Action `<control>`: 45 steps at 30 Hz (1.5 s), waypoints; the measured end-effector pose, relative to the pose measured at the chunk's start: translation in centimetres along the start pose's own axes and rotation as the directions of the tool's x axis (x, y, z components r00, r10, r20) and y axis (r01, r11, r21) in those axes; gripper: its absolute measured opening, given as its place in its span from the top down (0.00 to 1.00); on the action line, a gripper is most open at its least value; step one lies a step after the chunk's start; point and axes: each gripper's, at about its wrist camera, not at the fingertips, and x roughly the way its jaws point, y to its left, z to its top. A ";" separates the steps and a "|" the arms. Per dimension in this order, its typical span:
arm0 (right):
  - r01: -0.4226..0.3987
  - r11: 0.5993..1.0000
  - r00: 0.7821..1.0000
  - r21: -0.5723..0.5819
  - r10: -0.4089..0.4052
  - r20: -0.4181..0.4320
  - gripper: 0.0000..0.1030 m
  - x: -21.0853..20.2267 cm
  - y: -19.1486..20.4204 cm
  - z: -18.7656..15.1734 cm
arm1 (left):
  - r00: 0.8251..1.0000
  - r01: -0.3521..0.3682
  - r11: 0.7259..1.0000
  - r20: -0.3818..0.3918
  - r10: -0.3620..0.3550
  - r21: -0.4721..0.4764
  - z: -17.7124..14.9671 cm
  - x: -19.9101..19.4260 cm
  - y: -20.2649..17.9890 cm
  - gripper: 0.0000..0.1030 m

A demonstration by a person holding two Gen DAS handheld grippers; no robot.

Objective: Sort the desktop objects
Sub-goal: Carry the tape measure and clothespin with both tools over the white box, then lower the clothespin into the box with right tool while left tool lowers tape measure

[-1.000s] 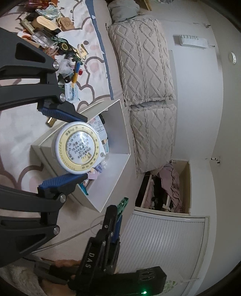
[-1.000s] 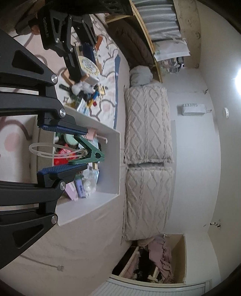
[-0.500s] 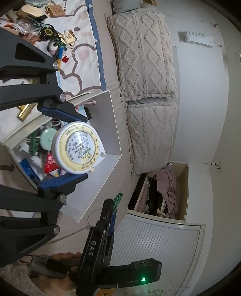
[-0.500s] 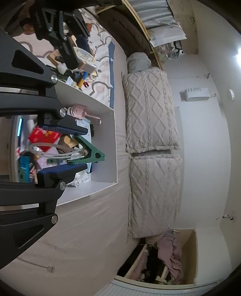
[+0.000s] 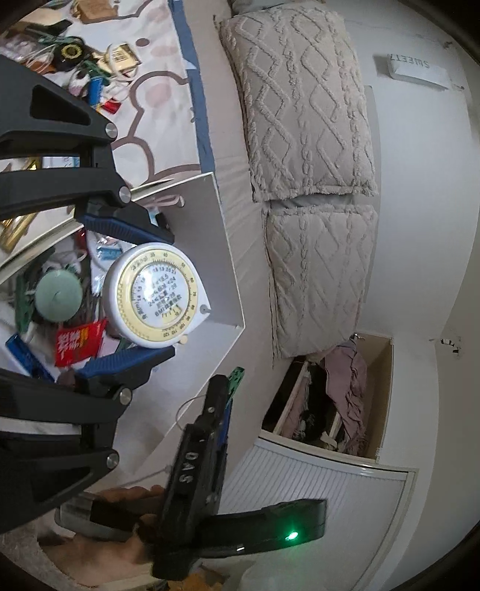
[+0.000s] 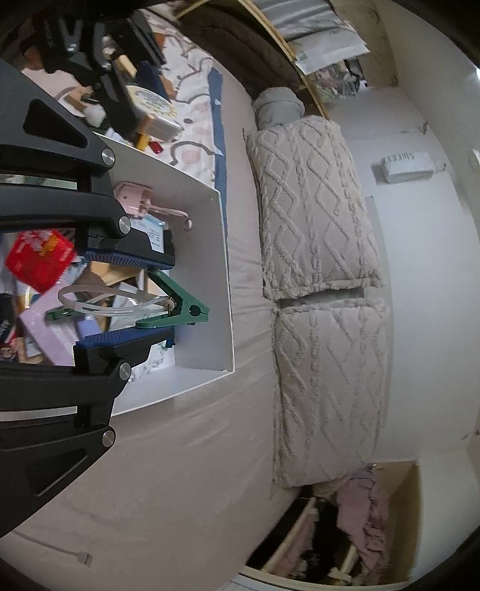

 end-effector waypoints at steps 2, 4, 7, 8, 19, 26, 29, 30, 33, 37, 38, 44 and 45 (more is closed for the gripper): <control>0.005 0.999 1.000 0.035 -0.005 -0.004 0.70 0.9 -0.5 0.9 | 1.000 -0.012 1.000 -0.004 0.012 0.016 0.2 0.6 0.1 0.49; 0.010 0.997 1.000 0.073 -0.009 -0.017 0.70 2.1 -1.0 1.8 | 1.000 -0.014 1.000 -0.010 0.014 0.020 0.3 1.3 0.3 0.49; 0.022 0.994 0.998 0.107 -0.016 -0.059 0.70 4.2 -1.5 2.7 | 0.999 -0.021 0.999 -0.029 0.022 0.024 0.5 2.6 0.6 0.49; 0.027 0.993 0.997 0.117 -0.018 -0.071 0.70 4.9 -1.7 2.9 | 0.999 -0.026 0.999 -0.036 0.027 0.025 0.6 3.1 0.7 0.49; 0.054 0.974 0.977 0.219 -0.007 -0.211 0.70 11.1 -3.7 2.7 | 0.996 -0.050 0.998 -0.067 0.053 0.039 1.7 6.1 1.6 0.49; 0.107 0.979 0.944 0.174 -0.045 -0.326 0.70 13.7 -3.9 1.4 | 0.992 -0.071 0.994 -0.095 0.080 0.086 2.4 7.3 1.4 0.49; 0.097 0.975 0.946 0.201 -0.028 -0.323 0.70 13.8 -4.5 0.8 | 0.989 -0.089 0.993 -0.113 0.098 0.076 2.4 8.1 1.7 0.49; 0.090 0.971 0.948 0.223 -0.015 -0.316 0.70 13.9 -4.9 0.7 | 0.987 -0.092 0.993 -0.123 0.100 0.068 2.4 8.4 1.8 0.49; 0.064 0.944 0.964 0.325 0.026 -0.265 0.70 13.8 -6.3 0.3 | 0.982 -0.105 0.993 -0.151 0.113 0.057 2.3 9.3 2.1 0.49; 0.042 0.936 0.963 0.349 0.055 -0.263 0.70 14.7 -6.5 -0.9 | 0.977 -0.124 0.986 -0.161 0.140 0.108 2.0 10.2 1.4 0.49; 0.042 0.939 0.960 0.340 0.056 -0.275 0.70 14.9 -6.3 -1.0 | 0.975 -0.127 0.985 -0.168 0.145 0.117 1.9 10.5 1.2 0.49; 0.034 0.936 0.971 0.350 0.052 -0.232 0.55 14.4 -6.6 -0.5 | 0.962 -0.137 0.980 -0.216 0.166 0.143 1.9 12.3 0.6 0.49; 0.015 0.933 0.973 0.360 0.069 -0.221 0.51 14.3 -6.6 -0.6 | 0.961 -0.135 0.980 -0.220 0.165 0.147 1.9 12.4 0.5 0.49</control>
